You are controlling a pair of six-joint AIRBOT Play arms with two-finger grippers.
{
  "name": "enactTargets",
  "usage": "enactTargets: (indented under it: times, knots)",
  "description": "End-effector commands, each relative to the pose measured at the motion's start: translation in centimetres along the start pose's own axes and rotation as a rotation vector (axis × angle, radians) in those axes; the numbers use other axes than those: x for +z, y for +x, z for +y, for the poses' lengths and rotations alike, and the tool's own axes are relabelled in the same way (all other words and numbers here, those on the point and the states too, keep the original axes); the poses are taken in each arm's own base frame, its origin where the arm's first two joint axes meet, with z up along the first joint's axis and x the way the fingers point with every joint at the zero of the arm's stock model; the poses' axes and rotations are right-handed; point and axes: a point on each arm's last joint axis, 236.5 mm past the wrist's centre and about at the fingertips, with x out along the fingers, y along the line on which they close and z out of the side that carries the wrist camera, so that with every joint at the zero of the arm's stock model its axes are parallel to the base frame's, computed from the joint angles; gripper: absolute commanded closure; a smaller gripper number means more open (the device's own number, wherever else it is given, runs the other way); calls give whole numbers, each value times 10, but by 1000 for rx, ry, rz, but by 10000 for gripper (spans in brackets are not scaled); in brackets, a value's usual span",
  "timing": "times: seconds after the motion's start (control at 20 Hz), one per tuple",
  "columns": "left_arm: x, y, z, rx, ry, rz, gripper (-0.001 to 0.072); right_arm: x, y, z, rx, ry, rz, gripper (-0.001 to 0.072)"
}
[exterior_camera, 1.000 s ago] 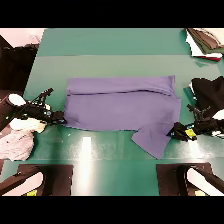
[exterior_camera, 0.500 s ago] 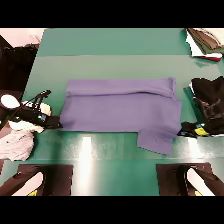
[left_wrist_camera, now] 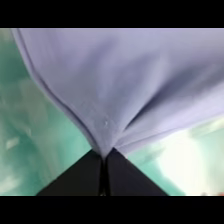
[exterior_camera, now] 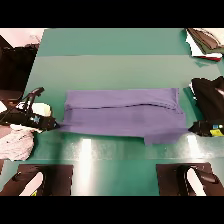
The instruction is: Fold the shirts.
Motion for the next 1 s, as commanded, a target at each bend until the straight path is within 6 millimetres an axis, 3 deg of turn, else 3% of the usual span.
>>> enactTargets:
  times: [0.0,0.1,0.25,0.65,0.75,0.8,0.85,0.9,0.95]
  knots:
    - [50,-13,1,20,-8,-203,686,48,1,10,24,-54,-76,696]
    - [67,-13,6,32,-16,-240,687,75,14,13,20,-91,-63,696]
    - [87,1,18,35,-43,-212,686,109,32,18,21,-122,-33,695]
    - [162,43,52,24,-116,-202,685,195,62,13,34,-118,-33,694]
    - [183,46,58,30,-120,-238,667,218,73,16,60,-99,-57,691]
    - [195,44,59,24,-140,-269,401,233,79,21,91,-62,-86,668]
    - [209,40,60,21,-184,-314,91,247,82,29,134,-40,-119,489]
    - [220,33,61,23,-208,-352,40,260,84,35,179,-13,-147,291]
    - [229,26,58,16,-208,-378,40,266,83,38,217,11,-155,275]
